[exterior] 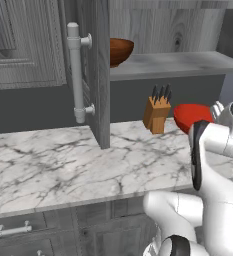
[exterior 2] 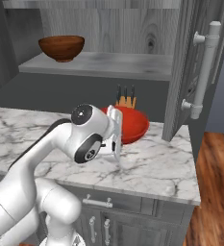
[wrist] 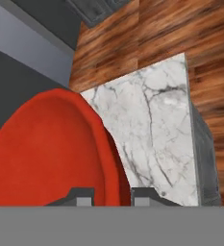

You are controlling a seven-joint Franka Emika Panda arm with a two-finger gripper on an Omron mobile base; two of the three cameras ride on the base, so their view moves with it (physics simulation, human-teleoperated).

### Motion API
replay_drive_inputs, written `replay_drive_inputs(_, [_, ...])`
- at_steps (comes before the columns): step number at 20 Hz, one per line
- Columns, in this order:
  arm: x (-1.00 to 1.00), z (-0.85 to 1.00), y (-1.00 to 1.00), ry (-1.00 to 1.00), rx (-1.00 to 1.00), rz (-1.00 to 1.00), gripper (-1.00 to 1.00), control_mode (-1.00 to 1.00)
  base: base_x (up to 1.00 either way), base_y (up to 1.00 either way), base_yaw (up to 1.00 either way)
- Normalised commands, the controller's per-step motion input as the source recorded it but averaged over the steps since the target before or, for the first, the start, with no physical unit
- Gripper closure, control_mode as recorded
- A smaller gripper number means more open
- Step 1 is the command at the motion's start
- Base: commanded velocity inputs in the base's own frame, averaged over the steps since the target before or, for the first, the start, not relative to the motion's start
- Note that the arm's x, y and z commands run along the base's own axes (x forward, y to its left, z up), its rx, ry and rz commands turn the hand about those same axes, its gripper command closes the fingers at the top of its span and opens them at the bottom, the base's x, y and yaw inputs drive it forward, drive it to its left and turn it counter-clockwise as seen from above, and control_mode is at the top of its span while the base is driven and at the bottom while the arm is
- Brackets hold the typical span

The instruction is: Open the cabinet. Pick the bowls from the counter and place them in the cabinet. Then close the cabinet.

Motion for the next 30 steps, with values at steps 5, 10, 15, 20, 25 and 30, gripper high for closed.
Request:
replay_drive_inputs(5, [-0.29, 0.62, 0.0, -0.16, 0.0, -0.03, 1.0, -1.0, 0.0, 0.0, 0.0])
replay_drive_inputs(10, [-0.38, 0.55, 0.0, 0.0, 0.0, 0.0, 1.0, -1.0, 0.0, 0.0, 0.0])
replay_drive_inputs(15, [-0.56, 0.32, 0.02, 0.02, -0.02, 0.0, 1.0, -1.0, 0.0, 0.0, 0.0])
replay_drive_inputs(20, [-0.28, 0.61, 0.05, -0.04, -0.05, 0.0, 1.0, -1.0, 0.0, 0.0, 0.0])
replay_drive_inputs(25, [0.0, 0.51, 0.32, -0.3, -0.13, -0.02, 1.0, -1.0, 0.0, 0.0, 0.0])
replay_drive_inputs(30, [0.3, 0.16, 0.09, -0.15, -0.01, 0.0, 1.0, -1.0, 0.0, 0.0, 0.0])
